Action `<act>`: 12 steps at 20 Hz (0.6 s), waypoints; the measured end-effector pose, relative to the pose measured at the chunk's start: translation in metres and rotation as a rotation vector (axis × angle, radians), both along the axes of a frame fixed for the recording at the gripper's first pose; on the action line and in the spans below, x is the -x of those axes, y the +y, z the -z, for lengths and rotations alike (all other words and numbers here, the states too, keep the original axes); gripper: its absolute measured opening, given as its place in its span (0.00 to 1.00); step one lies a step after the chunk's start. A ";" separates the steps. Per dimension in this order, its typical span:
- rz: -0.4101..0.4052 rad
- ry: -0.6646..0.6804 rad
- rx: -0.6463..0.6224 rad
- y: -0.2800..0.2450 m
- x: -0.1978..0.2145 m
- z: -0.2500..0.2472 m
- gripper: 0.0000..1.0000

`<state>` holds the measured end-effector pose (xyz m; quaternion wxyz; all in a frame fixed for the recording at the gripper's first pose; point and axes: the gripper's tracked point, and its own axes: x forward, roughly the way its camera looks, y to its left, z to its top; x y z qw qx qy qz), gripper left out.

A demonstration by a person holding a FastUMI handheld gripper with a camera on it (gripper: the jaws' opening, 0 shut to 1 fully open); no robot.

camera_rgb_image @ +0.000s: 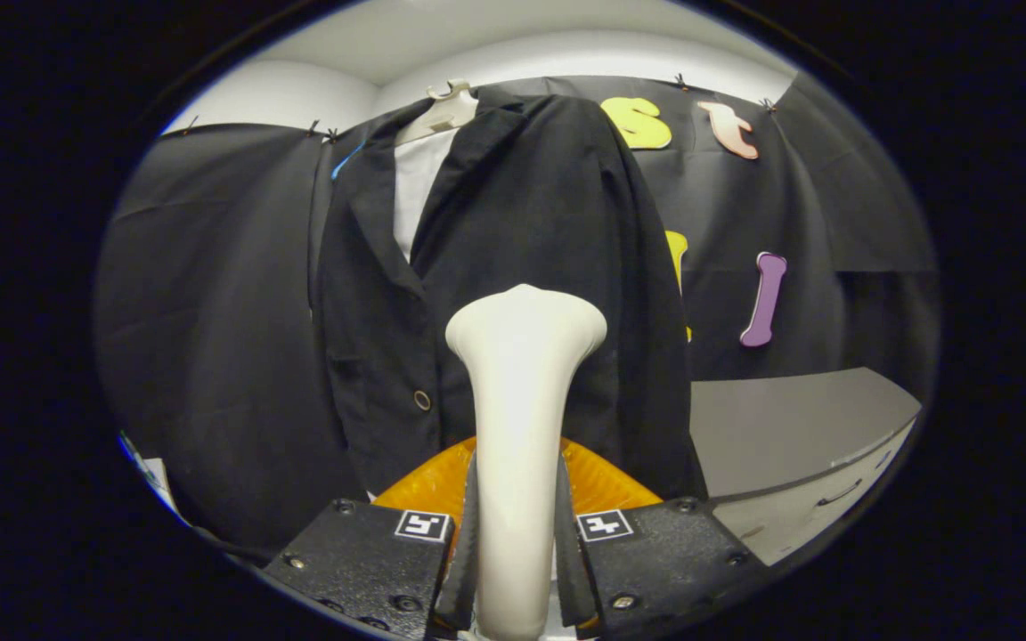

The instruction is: Iron the clothes twice with a garment steamer, once on the left side and once on the right side.

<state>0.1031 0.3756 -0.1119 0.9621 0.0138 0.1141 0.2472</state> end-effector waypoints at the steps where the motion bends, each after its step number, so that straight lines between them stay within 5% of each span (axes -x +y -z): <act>1: 0.001 0.015 0.006 -0.001 0.001 0.009 0.39; 12: 0.032 0.112 0.073 -0.021 0.024 0.074 0.39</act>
